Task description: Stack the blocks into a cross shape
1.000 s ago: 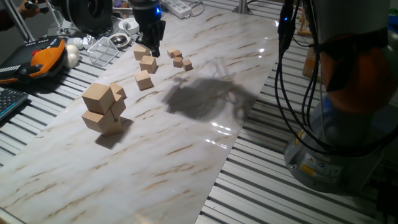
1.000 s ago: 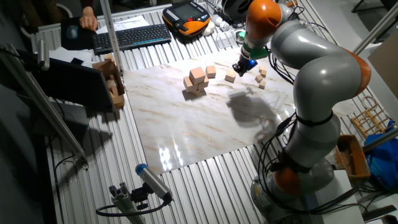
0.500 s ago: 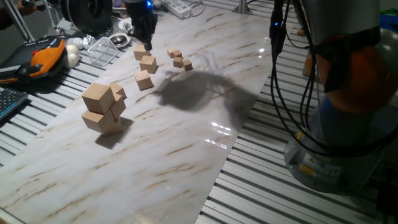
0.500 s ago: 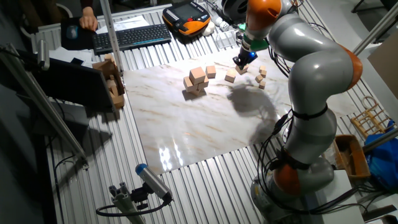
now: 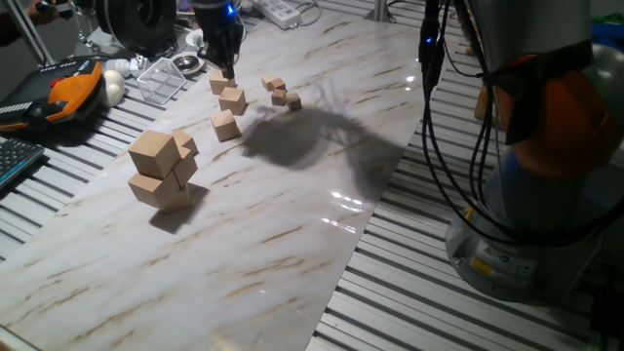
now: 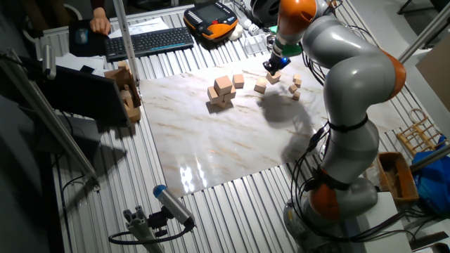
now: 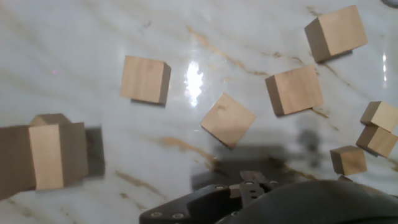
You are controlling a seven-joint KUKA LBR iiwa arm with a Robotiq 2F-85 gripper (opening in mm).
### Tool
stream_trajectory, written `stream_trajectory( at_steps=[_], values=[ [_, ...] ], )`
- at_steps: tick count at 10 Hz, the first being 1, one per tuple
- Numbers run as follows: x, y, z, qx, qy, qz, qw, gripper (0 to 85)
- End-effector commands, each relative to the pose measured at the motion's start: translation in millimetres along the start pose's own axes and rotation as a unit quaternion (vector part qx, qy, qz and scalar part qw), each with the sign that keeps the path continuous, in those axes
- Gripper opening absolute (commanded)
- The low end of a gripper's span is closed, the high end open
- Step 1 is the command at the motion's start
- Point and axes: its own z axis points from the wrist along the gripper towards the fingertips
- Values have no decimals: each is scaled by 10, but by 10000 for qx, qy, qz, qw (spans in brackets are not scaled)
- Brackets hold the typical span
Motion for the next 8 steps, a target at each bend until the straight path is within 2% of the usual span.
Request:
stream_trajectory(
  at_steps=[1,2,4,8],
  values=[
    [6,-47,34,-65,16,19,10000,0],
    [6,-75,75,-133,43,27,9999,0],
    [-38,-112,155,-125,35,73,9999,0],
    [-175,-324,218,-182,103,257,9995,0]
  ],
)
